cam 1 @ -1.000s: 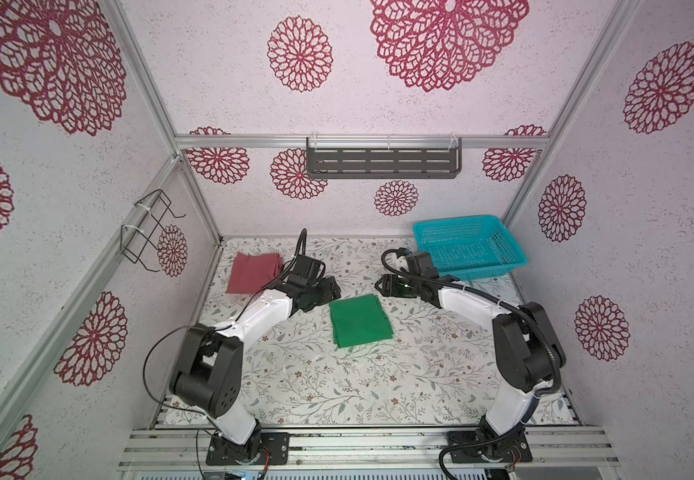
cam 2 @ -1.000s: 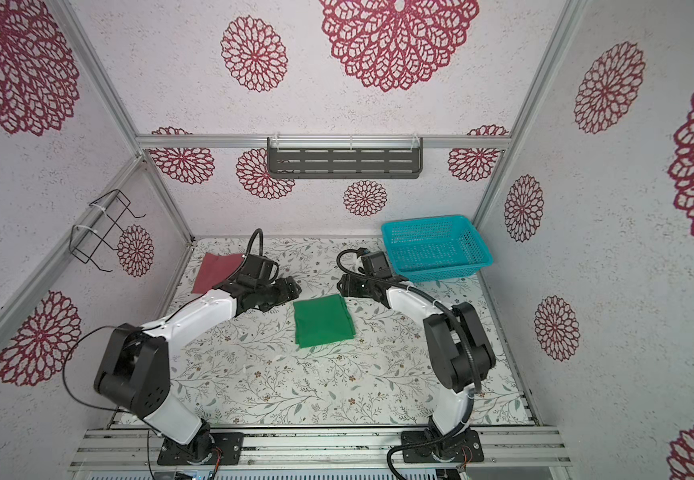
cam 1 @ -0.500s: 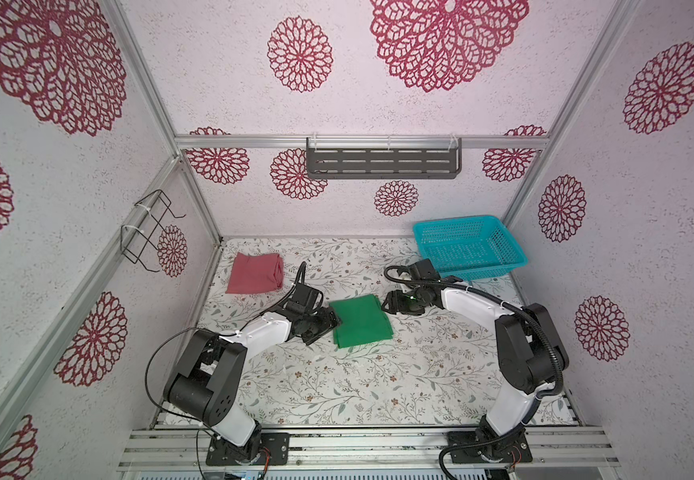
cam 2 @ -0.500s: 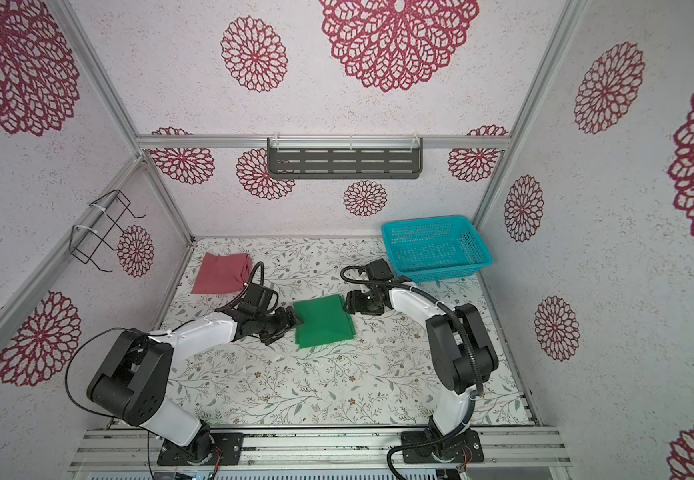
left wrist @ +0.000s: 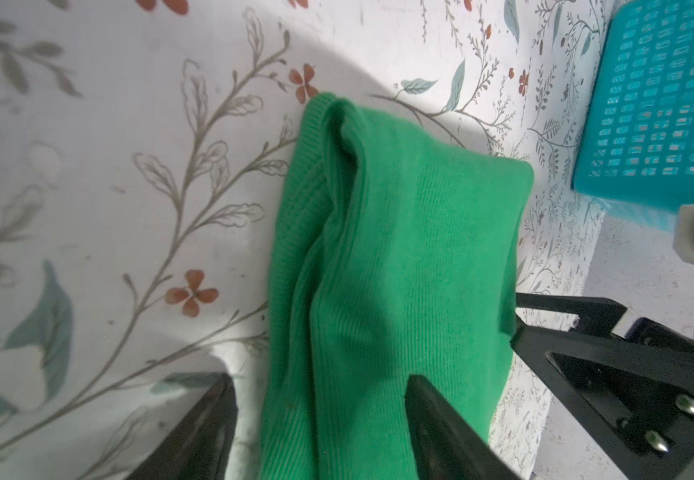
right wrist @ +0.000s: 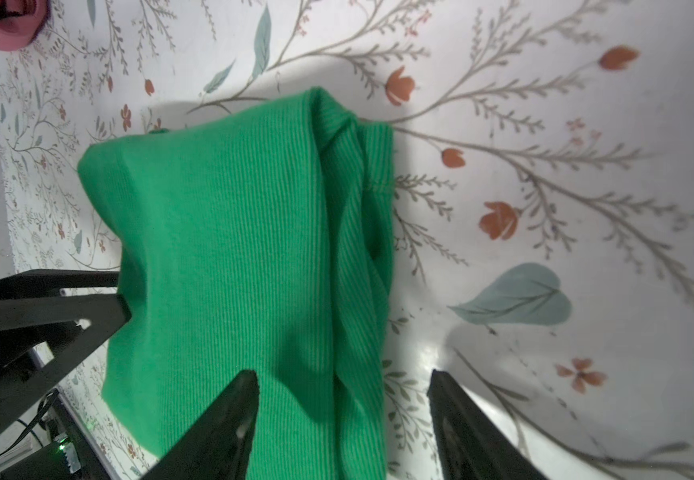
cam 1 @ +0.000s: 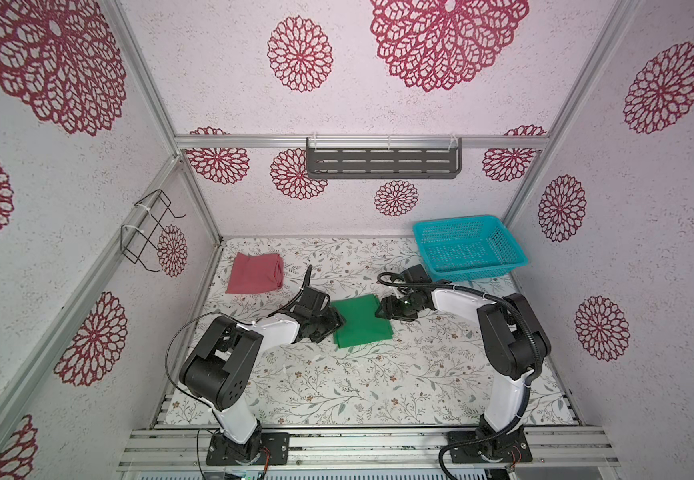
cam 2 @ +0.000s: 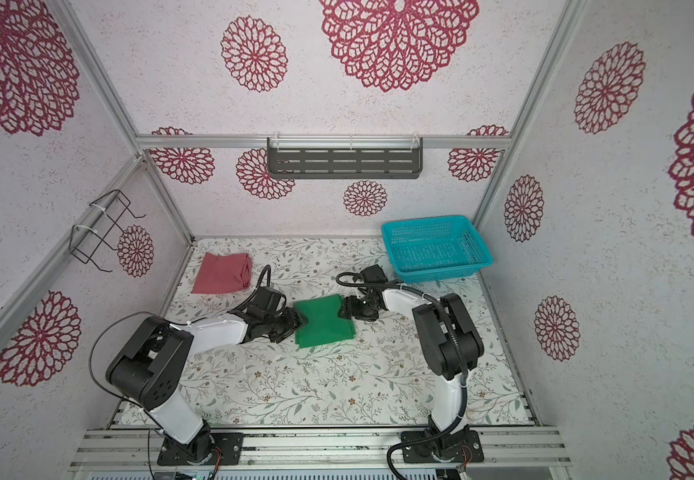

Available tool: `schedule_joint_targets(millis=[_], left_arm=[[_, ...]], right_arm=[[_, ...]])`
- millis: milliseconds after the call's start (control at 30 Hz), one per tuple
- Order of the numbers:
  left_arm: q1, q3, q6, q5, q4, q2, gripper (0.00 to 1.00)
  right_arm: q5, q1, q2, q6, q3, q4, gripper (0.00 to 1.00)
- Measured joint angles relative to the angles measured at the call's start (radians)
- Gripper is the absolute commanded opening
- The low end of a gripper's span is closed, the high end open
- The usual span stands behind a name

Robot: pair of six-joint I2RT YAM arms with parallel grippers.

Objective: Fold and stack the tank tops
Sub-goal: 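Grasp the folded green top's sides with both grippers and lift it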

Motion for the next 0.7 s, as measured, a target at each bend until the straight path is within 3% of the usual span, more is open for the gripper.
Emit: schedule_joint_targets(millis=[467,567,700], left_arm=[[-0.048,-0.027,-0.064,-0.028,0.097,0.022,0.45],[-0.052,-0.028,-0.071,-0.034,0.107,0.029,0.36],[-0.055,-0.032,-0.076,-0.040,0.108,0.038,0.17]], right_arm=[[-0.045,0.047,0.032,0.045,-0.014,0.080,0.65],[-0.053,0.062,0.037,0.066,-0.024,0.114,0.59],[-0.080,0.074,0.053,0.113,-0.040,0.182,0.43]])
